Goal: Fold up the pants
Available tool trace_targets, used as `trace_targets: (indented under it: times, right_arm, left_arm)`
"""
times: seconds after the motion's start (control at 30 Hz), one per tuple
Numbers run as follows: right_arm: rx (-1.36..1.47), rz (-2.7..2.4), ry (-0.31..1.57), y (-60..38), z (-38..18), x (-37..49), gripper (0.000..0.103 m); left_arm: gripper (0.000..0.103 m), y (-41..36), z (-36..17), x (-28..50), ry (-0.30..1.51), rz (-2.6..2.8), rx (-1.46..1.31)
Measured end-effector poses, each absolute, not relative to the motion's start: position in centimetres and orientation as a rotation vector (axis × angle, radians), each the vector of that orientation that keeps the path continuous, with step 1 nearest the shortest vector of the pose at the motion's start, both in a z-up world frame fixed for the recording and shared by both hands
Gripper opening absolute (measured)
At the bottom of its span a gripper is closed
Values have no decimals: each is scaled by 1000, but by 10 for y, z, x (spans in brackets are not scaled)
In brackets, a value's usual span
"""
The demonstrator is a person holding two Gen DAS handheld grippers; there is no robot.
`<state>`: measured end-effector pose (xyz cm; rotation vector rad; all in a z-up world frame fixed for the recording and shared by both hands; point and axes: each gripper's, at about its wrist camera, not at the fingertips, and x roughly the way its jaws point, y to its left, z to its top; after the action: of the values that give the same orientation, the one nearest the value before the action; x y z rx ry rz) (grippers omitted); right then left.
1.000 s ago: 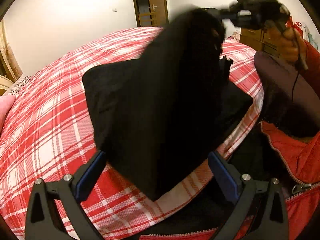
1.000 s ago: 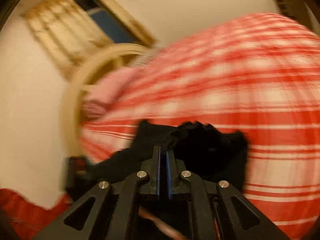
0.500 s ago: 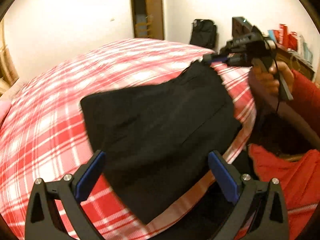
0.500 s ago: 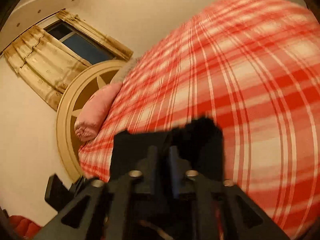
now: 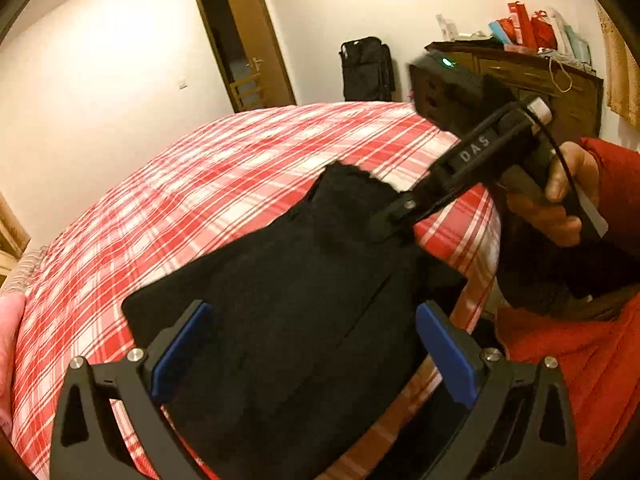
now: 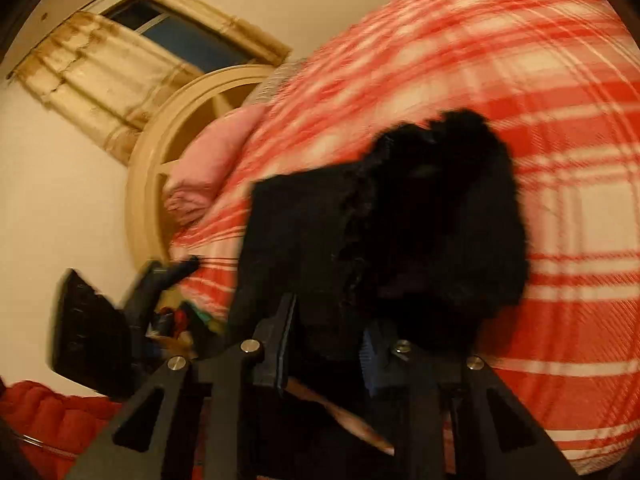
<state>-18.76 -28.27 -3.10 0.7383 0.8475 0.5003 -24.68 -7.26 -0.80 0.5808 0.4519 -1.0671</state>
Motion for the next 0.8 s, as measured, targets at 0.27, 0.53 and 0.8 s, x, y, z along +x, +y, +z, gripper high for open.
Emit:
trace_targets:
  times: [0.27,0.53,0.8]
  right_arm:
    - [787,660,845,-256,18,-134,12]
    - [879,686,762,-264,16,-104,15]
    - [714,428,674,-294,5,-179,72]
  left_arm:
    - [103,-96,10,-241,352,-1101,638]
    - [71,-104,19,-174,517,-1167,467]
    - [24,-104,10,-99,780,-1157,244]
